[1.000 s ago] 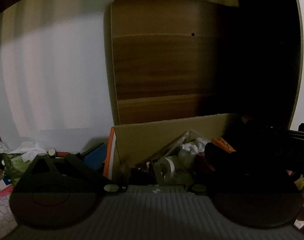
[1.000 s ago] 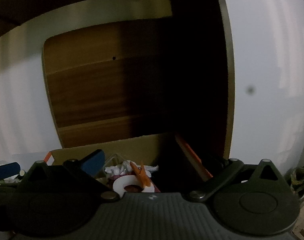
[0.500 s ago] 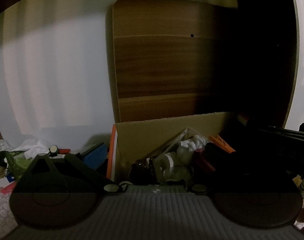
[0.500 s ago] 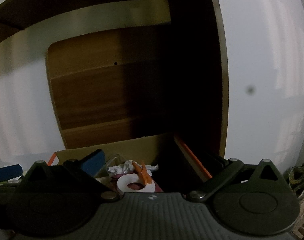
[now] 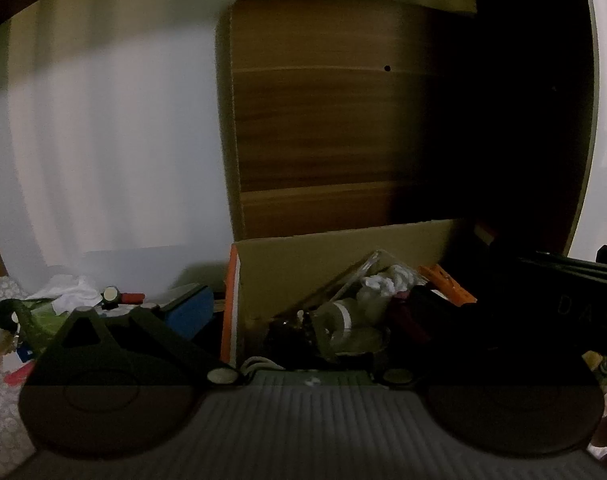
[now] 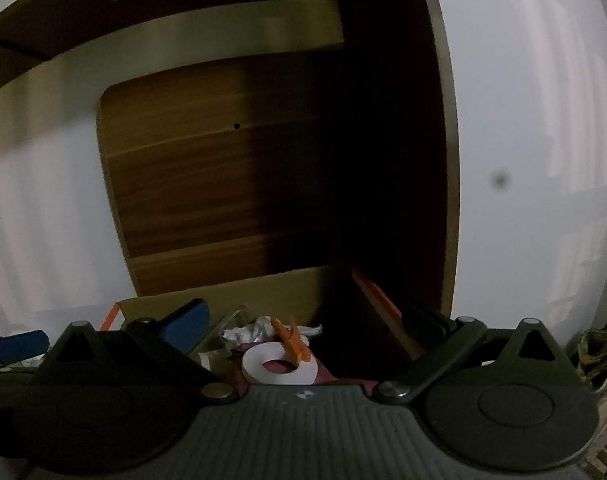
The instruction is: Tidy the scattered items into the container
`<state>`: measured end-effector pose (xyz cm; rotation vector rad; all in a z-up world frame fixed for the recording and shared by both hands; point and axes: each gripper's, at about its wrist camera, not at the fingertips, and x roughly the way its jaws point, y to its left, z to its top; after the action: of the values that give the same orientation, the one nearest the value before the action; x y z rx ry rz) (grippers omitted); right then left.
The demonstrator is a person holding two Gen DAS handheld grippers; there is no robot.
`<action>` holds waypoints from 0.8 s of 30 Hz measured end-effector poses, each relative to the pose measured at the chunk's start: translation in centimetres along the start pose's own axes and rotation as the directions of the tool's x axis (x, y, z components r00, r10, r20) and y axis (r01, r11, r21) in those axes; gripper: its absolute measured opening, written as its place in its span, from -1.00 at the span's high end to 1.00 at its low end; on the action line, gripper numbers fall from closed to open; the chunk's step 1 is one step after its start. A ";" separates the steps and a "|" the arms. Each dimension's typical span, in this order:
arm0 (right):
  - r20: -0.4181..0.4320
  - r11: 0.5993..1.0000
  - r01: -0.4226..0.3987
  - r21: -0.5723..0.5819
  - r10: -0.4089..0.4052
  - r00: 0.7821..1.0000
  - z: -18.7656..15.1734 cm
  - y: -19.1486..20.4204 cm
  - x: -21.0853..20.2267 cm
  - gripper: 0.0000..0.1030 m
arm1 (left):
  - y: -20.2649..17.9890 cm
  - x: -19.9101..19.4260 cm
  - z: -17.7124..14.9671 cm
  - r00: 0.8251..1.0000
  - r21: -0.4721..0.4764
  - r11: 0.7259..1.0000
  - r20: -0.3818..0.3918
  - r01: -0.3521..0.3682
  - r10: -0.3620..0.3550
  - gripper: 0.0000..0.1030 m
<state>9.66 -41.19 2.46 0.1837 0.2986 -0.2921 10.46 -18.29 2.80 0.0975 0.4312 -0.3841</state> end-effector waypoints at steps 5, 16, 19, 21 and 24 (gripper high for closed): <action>0.003 1.000 -0.002 -0.003 0.002 1.000 0.1 0.5 -0.1 -1.00 | 0.1 0.0 0.1 1.000 -0.001 1.000 -0.004 0.004 -0.004 -1.00; 0.001 1.000 0.001 -0.012 -0.001 1.000 0.0 0.7 -0.3 -1.00 | 0.0 -0.3 0.2 0.999 -0.006 1.000 -0.029 0.017 -0.018 -1.00; 0.002 1.000 0.001 -0.013 -0.001 1.000 0.0 0.8 -0.3 -1.00 | 0.1 -0.2 0.2 0.999 -0.006 1.000 -0.037 0.018 -0.018 -1.00; 0.001 1.000 -0.001 -0.013 0.001 1.000 0.0 0.8 -0.3 -1.00 | 0.2 -0.3 0.2 0.999 -0.003 1.000 -0.037 0.015 -0.015 -1.00; 0.001 1.000 -0.001 -0.013 0.001 1.000 -0.1 0.8 -0.4 -1.00 | 0.2 -0.4 0.2 0.999 0.006 1.000 -0.032 0.013 -0.013 -1.00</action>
<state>9.56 -40.29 2.62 0.1712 0.2994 -0.2897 10.24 -18.01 3.12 0.1070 0.4624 -0.3972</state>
